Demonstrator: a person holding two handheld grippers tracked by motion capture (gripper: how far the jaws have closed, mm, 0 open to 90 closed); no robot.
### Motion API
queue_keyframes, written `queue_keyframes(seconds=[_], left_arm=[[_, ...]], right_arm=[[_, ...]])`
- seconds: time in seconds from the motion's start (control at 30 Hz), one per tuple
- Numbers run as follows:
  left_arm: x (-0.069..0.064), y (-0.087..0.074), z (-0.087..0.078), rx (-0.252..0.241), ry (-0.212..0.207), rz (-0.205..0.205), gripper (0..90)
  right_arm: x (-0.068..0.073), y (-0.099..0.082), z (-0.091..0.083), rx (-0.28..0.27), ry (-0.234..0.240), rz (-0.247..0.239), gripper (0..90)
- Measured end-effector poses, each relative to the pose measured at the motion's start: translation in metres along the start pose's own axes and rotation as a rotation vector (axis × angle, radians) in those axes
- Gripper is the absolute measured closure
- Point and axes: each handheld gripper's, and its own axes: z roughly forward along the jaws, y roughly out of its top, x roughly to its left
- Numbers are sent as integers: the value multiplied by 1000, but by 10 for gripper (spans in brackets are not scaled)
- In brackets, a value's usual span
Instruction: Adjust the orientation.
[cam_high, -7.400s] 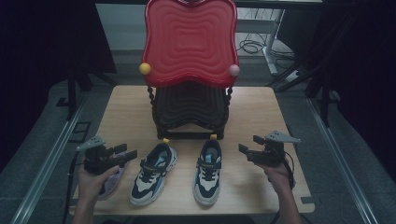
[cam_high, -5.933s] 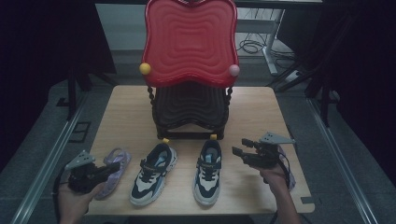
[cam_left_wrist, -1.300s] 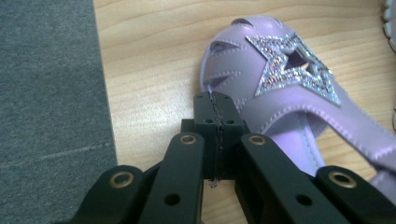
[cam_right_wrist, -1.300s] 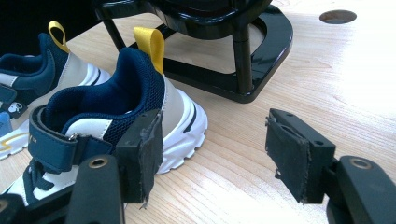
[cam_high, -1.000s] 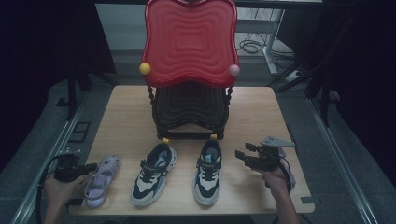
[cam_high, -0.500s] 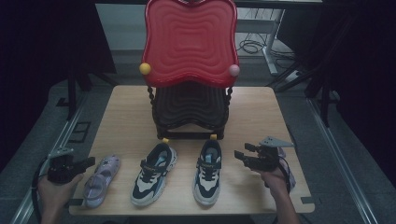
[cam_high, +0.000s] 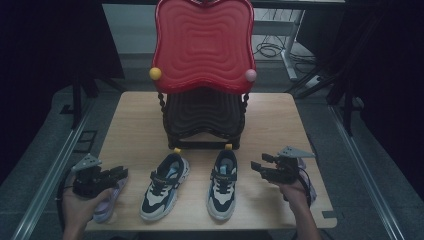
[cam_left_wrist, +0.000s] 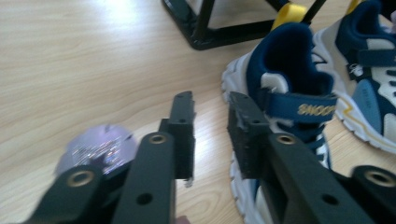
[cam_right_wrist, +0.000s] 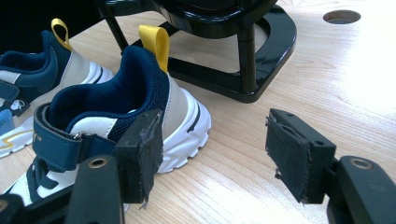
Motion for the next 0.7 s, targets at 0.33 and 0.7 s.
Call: queue_keyframes(seconds=[0.33, 0.7], left_arm=[[-21, 7, 15, 16, -24, 57, 448], [-20, -3, 17, 25, -30, 43, 412]], right_arm=[[1, 0, -1, 0, 0, -5, 368], [4, 6, -5, 34, -3, 0, 369]])
